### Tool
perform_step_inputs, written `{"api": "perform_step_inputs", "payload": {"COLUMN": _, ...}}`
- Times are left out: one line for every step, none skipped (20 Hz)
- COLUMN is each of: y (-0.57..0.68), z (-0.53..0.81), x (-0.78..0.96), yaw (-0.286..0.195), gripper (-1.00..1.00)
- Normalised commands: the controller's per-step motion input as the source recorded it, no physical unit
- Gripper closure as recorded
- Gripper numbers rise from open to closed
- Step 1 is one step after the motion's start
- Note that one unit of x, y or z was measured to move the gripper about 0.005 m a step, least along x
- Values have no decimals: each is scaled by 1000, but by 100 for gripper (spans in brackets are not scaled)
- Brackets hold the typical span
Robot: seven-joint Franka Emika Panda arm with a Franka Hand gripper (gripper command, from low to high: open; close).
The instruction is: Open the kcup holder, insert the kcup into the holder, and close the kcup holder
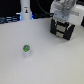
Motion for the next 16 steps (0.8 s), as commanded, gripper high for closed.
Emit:
{"api": "perform_step_inputs", "payload": {"y": -392, "z": 118, "x": 921, "yaw": -81, "gripper": 100}}
{"api": "perform_step_inputs", "payload": {"y": -385, "z": 125, "x": 923, "yaw": -79, "gripper": 100}}
{"api": "perform_step_inputs", "payload": {"y": -372, "z": 143, "x": 926, "yaw": -78, "gripper": 100}}
{"api": "perform_step_inputs", "payload": {"y": -362, "z": 134, "x": 921, "yaw": -80, "gripper": 100}}
{"api": "perform_step_inputs", "payload": {"y": -353, "z": 150, "x": 925, "yaw": -80, "gripper": 100}}
{"api": "perform_step_inputs", "payload": {"y": -336, "z": 158, "x": 927, "yaw": -77, "gripper": 100}}
{"api": "perform_step_inputs", "payload": {"y": -327, "z": 161, "x": 927, "yaw": -75, "gripper": 100}}
{"api": "perform_step_inputs", "payload": {"y": -336, "z": 157, "x": 925, "yaw": -75, "gripper": 100}}
{"api": "perform_step_inputs", "payload": {"y": -365, "z": 152, "x": 919, "yaw": -75, "gripper": 100}}
{"api": "perform_step_inputs", "payload": {"y": -386, "z": 147, "x": 913, "yaw": -78, "gripper": 100}}
{"api": "perform_step_inputs", "payload": {"y": -402, "z": 137, "x": 910, "yaw": -79, "gripper": 100}}
{"api": "perform_step_inputs", "payload": {"y": -408, "z": 128, "x": 908, "yaw": -79, "gripper": 100}}
{"api": "perform_step_inputs", "payload": {"y": -415, "z": 121, "x": 905, "yaw": -79, "gripper": 100}}
{"api": "perform_step_inputs", "payload": {"y": -409, "z": 80, "x": 912, "yaw": -75, "gripper": 100}}
{"api": "perform_step_inputs", "payload": {"y": -425, "z": 86, "x": 896, "yaw": -78, "gripper": 100}}
{"api": "perform_step_inputs", "payload": {"y": -431, "z": 92, "x": 888, "yaw": -76, "gripper": 100}}
